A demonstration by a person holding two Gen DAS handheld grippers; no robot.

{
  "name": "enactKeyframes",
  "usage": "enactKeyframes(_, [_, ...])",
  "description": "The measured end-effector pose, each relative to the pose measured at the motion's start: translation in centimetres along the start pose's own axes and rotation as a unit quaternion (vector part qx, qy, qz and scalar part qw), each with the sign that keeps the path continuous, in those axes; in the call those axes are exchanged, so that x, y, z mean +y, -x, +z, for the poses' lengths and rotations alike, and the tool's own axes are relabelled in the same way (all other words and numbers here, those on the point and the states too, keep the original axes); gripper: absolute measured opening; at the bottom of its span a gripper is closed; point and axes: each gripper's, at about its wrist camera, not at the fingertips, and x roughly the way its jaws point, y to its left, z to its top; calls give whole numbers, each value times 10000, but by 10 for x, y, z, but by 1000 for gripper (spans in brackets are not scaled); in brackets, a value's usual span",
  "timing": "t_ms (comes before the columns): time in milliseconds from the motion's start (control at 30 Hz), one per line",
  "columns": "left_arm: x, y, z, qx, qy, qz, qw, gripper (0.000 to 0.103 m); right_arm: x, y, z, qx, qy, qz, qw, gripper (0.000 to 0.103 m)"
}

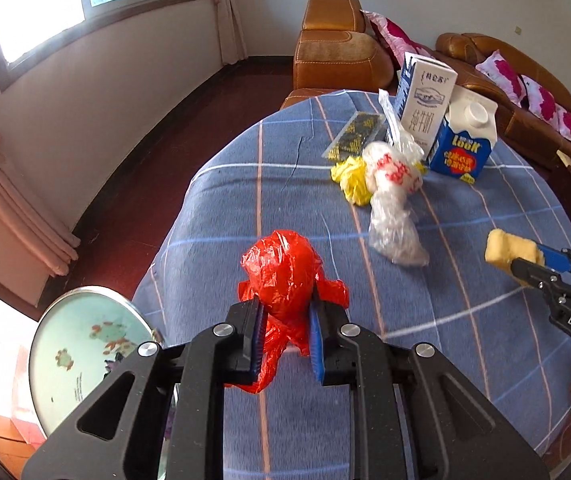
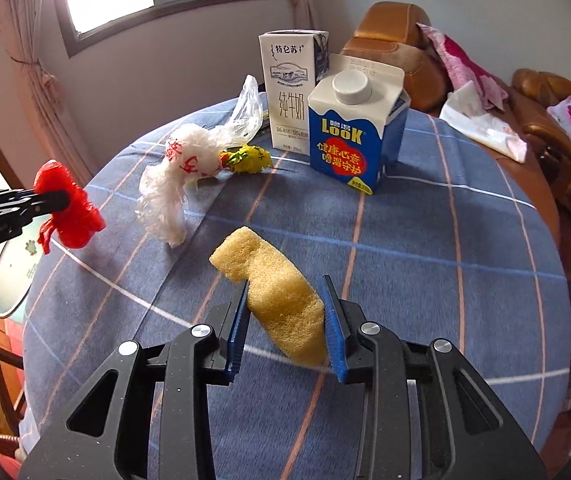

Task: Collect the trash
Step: 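Carry the red bag and yellow sponge over the bin with both tools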

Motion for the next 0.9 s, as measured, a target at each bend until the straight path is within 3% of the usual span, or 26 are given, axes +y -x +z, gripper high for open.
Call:
enactKeyframes(367, [-12,22,-30,-46,-74,-69,9999,18,15,28,-23,-151,-350,-102,9992,35])
enactKeyframes(900, [-13,47,-56,-162,-49,-152,9997,18,43,49,-47,-295,-398,-256,9984,35])
